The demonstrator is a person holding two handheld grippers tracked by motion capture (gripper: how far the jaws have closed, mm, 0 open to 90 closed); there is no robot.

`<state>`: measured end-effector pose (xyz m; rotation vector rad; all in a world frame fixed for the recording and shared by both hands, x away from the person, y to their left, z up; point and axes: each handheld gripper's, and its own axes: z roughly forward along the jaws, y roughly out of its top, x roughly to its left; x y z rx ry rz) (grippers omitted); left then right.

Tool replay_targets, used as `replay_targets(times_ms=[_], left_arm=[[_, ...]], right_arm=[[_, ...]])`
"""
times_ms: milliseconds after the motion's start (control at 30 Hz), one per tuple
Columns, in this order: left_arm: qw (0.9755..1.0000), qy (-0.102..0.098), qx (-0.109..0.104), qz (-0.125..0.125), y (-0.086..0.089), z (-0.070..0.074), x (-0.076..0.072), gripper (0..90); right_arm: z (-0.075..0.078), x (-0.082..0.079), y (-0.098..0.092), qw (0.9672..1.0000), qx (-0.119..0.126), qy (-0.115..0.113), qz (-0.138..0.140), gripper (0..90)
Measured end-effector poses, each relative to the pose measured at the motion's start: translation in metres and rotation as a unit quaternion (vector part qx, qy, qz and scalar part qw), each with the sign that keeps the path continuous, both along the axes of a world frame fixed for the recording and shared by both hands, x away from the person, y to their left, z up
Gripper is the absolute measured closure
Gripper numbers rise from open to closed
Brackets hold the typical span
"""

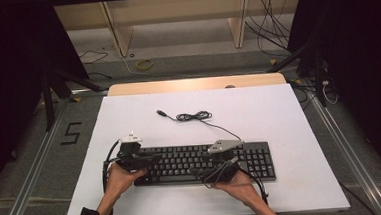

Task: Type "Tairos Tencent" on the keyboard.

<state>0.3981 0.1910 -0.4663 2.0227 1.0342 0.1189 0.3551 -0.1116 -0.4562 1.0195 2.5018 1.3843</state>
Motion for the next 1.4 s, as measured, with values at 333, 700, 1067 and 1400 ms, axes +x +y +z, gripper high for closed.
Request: replay_targets(times_ms=[333,700,1067,1400], left_arm=[[0.9996,0.003,0.025,-0.015,-0.009,-0.004,0.004,86.1],[0.9987,0.016,0.046,-0.015,-0.014,-0.009,0.006,89.1],[0.9990,0.016,0.038,-0.014,-0.014,-0.008,0.005,86.6],[0.9998,0.014,0.011,-0.010,-0.010,0.000,0.002,70.6]], right_arm=[[0.000,0.000,0.001,1.0000,-0.001,0.001,0.001,34.7],[0.001,-0.001,0.000,1.0000,-0.001,0.000,0.002,34.7],[0.002,-0.001,0.000,1.0000,0.000,0.000,-0.001,34.7],[0.002,0.000,-0.001,1.0000,0.002,-0.001,-0.001,34.8]])
